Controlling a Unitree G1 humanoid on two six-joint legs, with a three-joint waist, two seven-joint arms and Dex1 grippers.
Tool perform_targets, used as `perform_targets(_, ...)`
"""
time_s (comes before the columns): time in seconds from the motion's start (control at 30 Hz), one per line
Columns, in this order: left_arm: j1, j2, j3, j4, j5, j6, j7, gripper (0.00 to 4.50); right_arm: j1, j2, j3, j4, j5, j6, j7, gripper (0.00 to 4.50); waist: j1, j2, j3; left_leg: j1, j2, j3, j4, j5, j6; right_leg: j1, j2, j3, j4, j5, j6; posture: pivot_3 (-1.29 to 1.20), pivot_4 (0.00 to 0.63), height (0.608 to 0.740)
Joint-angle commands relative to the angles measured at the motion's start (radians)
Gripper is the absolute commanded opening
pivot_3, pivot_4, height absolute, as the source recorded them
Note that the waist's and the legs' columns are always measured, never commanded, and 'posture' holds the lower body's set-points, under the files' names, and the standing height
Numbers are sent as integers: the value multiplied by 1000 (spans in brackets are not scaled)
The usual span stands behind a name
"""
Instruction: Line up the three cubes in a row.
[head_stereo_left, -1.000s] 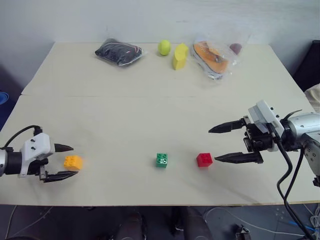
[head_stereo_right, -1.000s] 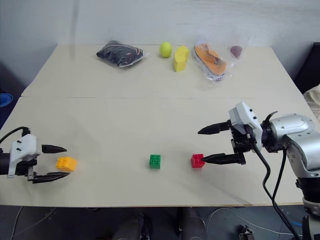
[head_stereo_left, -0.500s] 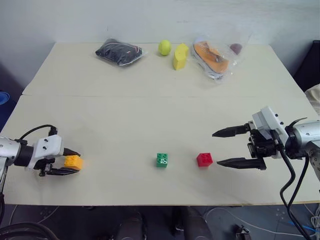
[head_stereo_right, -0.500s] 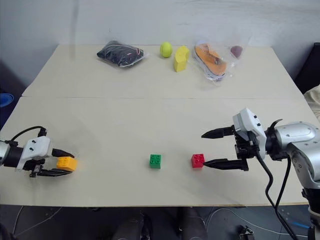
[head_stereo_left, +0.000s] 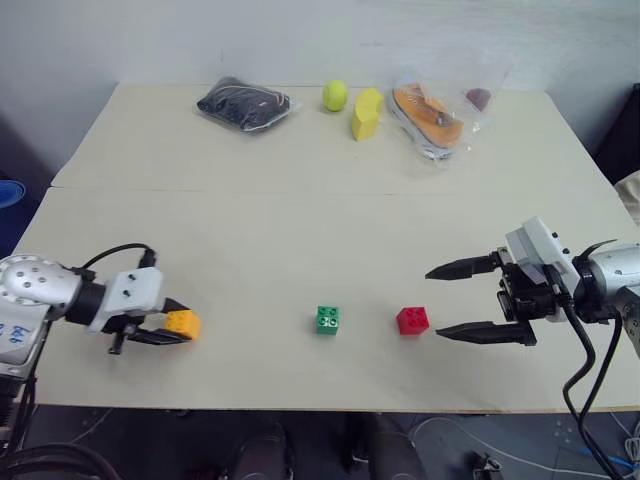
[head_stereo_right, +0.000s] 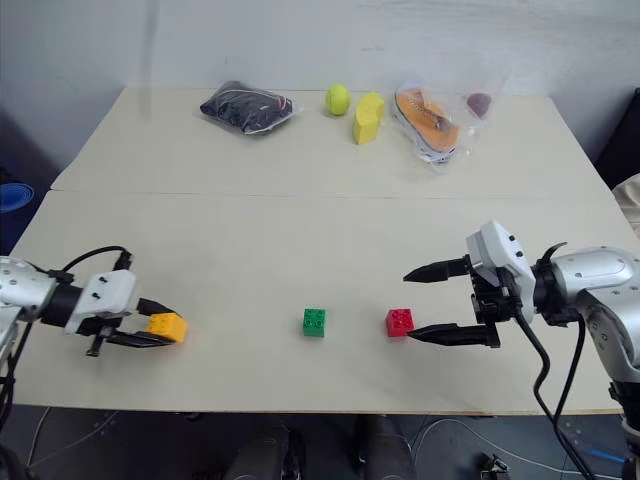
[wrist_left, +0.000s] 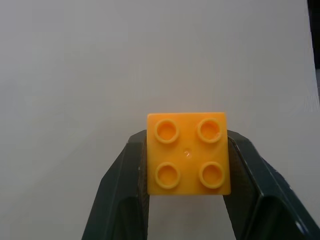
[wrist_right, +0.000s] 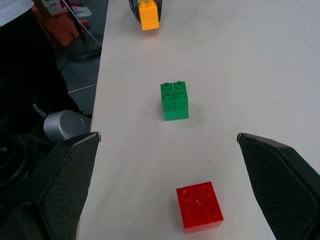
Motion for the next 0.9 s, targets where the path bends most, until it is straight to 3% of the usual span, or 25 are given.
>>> perform_targets(0.03, -81, -37, -78, -56, 33, 28, 20, 1508, 22, -19, -58, -35, 21, -4, -8, 4500, 0, 0, 0, 0, 0, 0, 0, 0, 0, 0, 0, 0, 0, 0, 0, 0, 150, 740)
perform_targets(0.43, -239, -143, -236, 49, 144, -19, 36, 1508, 115, -2, -96, -95, 27, -6, -71, 4500, 0, 0, 0, 0, 0, 1, 1, 1, -1, 0, 3, 1, 1, 0, 0, 0, 150, 740)
perform_targets(0.77, -242, -183, -256, 85, 180, -14, 68, 1508, 128, 3, -83, -99, 26, -17, -101, 4500, 19, 0, 0, 0, 0, 0, 2, 1, 0, 0, 2, 1, 1, 0, 1, 0, 150, 740)
perform_targets(0.8, -238, -180, -252, 79, 175, 0, 66, 2246, 127, 3, -80, -96, 23, -20, -102, 4500, 19, 0, 0, 0, 0, 0, 2, 1, 0, 0, 2, 1, 1, 0, 1, 0, 150, 740)
perform_targets(0.9, -222, -165, -232, 50, 148, 47, 58, 3119, 128, 3, -74, -89, 13, -30, -100, 4500, 19, 0, 0, 0, 0, 0, 2, 1, 0, 0, 2, 1, 1, 0, 1, 0, 150, 740)
